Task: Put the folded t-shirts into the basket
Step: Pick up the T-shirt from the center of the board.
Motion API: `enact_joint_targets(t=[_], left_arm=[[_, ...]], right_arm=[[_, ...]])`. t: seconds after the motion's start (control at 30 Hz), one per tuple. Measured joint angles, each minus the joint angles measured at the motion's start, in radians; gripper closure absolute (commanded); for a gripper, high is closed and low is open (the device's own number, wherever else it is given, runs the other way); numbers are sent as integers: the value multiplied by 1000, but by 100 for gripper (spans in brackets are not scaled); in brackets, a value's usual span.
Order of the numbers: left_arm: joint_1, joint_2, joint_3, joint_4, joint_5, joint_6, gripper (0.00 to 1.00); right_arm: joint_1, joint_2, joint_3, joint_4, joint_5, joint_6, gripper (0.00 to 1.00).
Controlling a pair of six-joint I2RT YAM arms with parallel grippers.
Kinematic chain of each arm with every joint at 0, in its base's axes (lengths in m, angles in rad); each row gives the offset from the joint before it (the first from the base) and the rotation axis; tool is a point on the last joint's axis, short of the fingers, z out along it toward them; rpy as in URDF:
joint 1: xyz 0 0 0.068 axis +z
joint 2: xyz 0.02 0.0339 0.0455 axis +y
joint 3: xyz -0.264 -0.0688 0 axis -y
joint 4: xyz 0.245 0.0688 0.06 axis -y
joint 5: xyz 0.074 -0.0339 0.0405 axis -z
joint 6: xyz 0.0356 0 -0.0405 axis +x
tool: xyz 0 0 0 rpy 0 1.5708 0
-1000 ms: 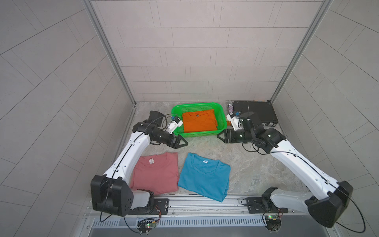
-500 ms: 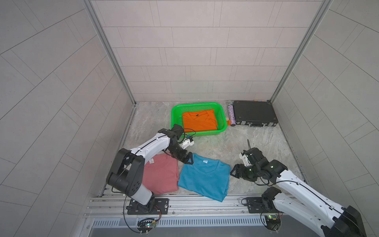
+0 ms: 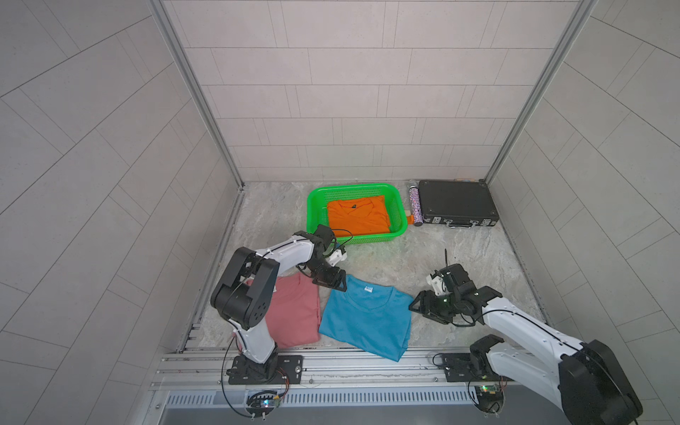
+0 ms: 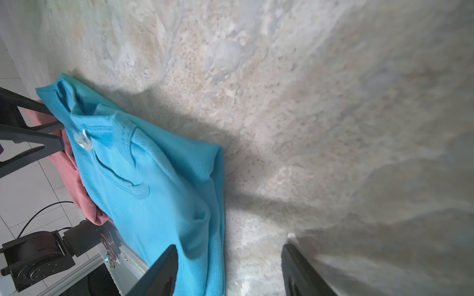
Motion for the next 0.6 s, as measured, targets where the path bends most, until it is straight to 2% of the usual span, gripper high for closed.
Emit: enact_joint_targets(t=[0.17, 0.33, 0.43, 0.47, 0.53, 0.6], left_arm=[[17, 48, 47, -15, 6, -27, 38], [27, 122, 117, -50, 32, -28, 63], [36, 166, 146, -64, 67, -27, 78], [41, 176, 151, -69, 75, -27, 80], [45, 185, 152, -74, 86, -27, 93], [46, 187, 148, -73, 88, -27, 97]], right_arm=[[-3, 136, 25, 119, -100, -26, 37], [-6, 198, 34, 181, -141, -47, 44], [-17, 206, 33, 182, -139, -63, 58], [-21, 210, 32, 180, -135, -66, 63], [-31, 210, 26, 177, -124, -75, 70], [-35, 209, 20, 177, -114, -82, 76]])
